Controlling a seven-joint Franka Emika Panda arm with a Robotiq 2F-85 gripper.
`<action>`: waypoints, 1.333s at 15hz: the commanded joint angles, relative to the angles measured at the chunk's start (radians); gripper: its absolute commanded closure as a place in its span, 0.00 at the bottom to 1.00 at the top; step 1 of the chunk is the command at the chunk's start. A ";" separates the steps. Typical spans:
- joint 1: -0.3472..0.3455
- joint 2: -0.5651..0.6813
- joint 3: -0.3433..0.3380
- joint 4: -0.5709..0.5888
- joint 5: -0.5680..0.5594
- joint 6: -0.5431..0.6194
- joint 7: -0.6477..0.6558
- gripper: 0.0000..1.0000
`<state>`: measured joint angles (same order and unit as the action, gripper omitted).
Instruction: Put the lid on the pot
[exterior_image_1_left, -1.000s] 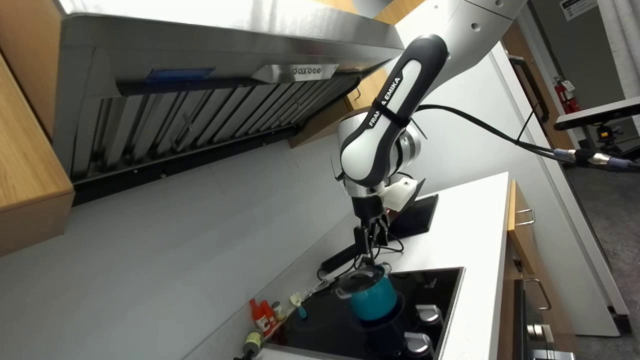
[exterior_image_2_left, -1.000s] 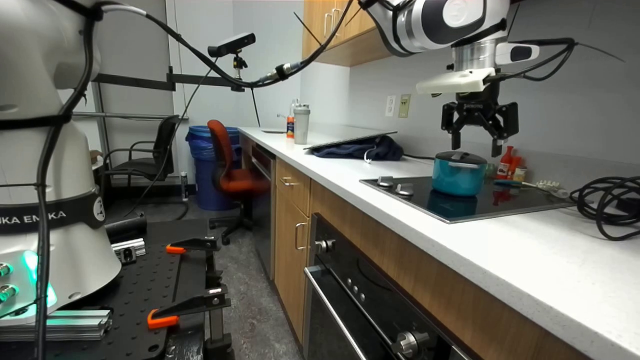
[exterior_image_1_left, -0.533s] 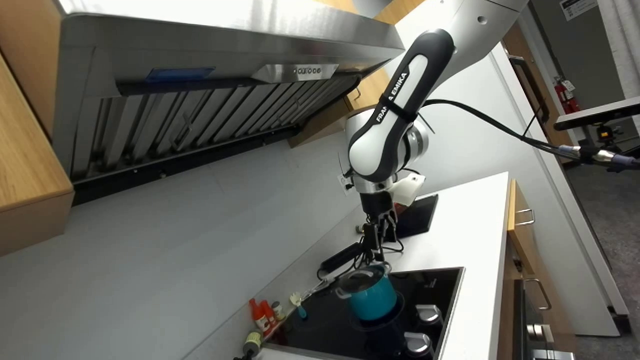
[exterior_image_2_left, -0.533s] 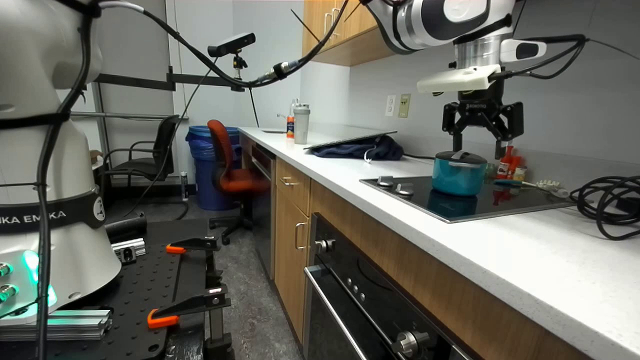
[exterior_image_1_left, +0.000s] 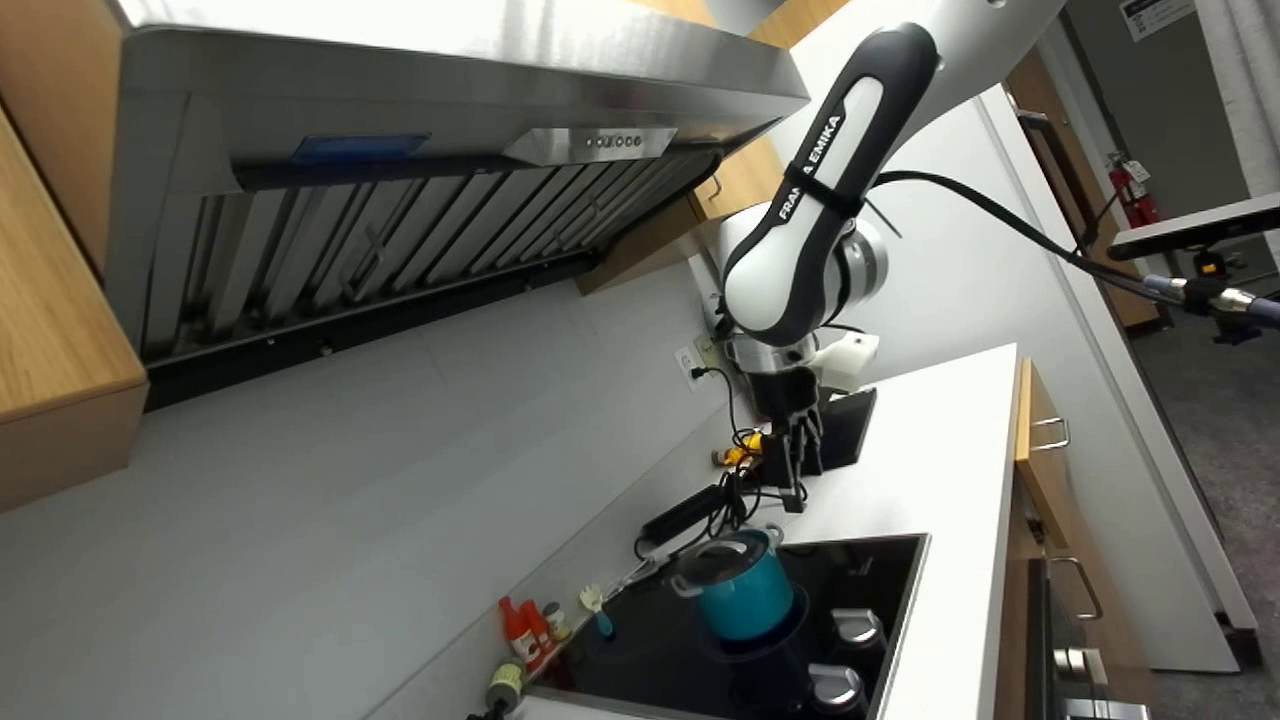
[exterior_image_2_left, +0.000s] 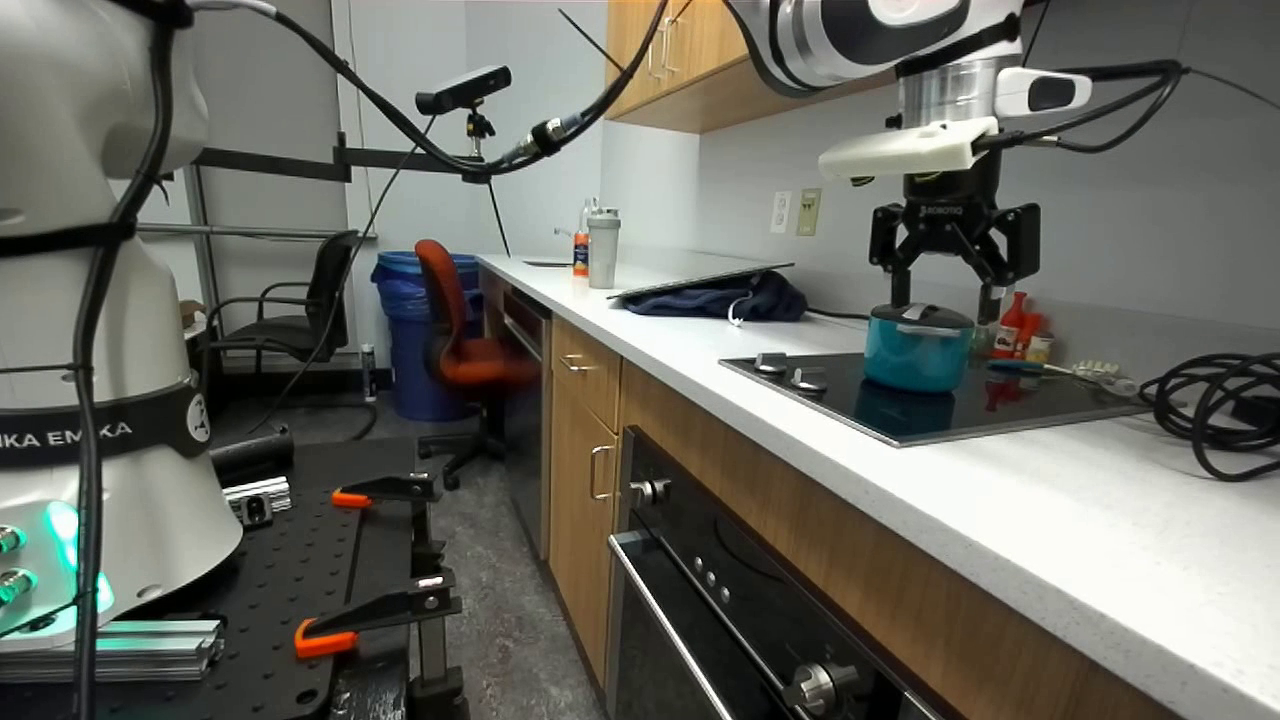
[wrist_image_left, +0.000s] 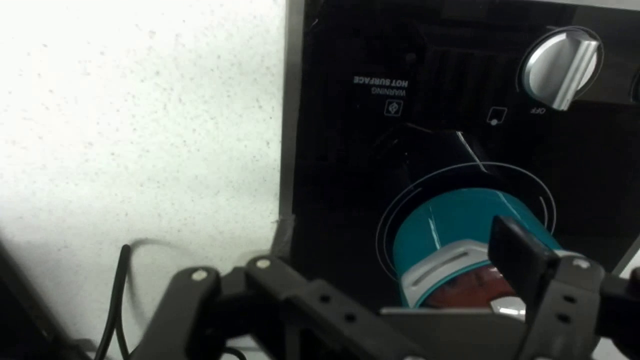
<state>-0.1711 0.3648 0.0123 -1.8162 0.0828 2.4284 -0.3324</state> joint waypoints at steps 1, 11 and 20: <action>-0.023 -0.081 0.005 -0.089 0.040 -0.009 -0.065 0.02; -0.058 -0.249 -0.002 -0.301 0.190 -0.009 -0.325 0.04; -0.034 -0.416 -0.080 -0.468 0.266 -0.074 -0.576 0.04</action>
<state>-0.2203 0.0402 -0.0317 -2.2132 0.3097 2.4019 -0.8173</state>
